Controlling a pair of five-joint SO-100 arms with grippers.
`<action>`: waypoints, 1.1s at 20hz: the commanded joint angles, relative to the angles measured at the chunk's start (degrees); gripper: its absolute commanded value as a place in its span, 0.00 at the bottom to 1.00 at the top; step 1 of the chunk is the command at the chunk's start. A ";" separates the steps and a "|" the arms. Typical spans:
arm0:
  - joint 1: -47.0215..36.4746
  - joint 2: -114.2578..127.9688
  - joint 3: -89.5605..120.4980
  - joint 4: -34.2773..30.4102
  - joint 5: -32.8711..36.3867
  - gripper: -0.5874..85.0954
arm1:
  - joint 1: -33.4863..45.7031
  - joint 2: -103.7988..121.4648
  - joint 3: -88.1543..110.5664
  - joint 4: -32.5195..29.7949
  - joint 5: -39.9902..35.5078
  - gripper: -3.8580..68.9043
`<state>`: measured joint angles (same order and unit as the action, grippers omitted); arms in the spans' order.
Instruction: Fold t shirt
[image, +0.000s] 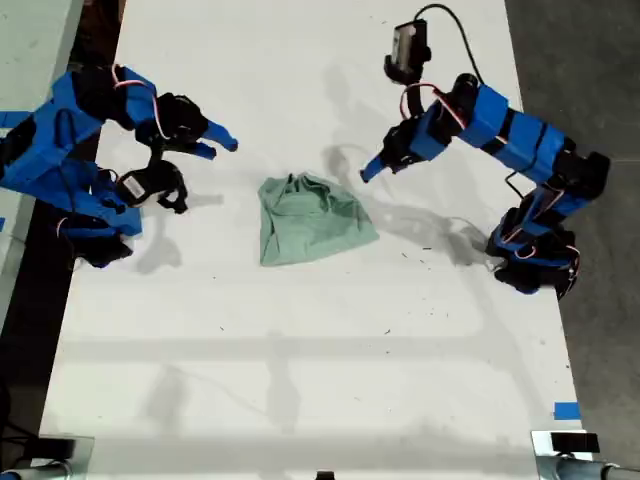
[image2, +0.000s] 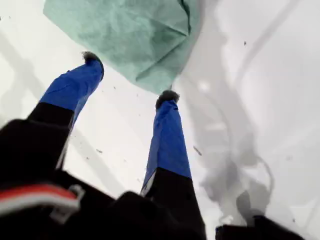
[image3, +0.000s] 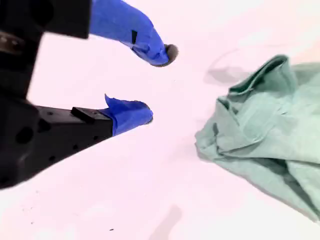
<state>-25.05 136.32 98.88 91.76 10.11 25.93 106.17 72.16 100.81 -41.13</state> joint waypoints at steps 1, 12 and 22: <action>9.05 12.22 6.15 -0.70 -6.50 0.14 | -5.54 21.36 18.72 -0.35 7.91 0.38; 25.93 55.02 72.16 -31.55 -21.88 0.09 | -32.96 77.78 88.68 -18.98 34.01 0.32; 14.94 65.04 89.74 -32.70 -17.14 0.07 | -28.56 94.57 104.85 -21.45 15.03 0.23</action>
<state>-8.61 201.09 186.06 59.41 -7.21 -1.93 199.86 173.94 81.04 -22.41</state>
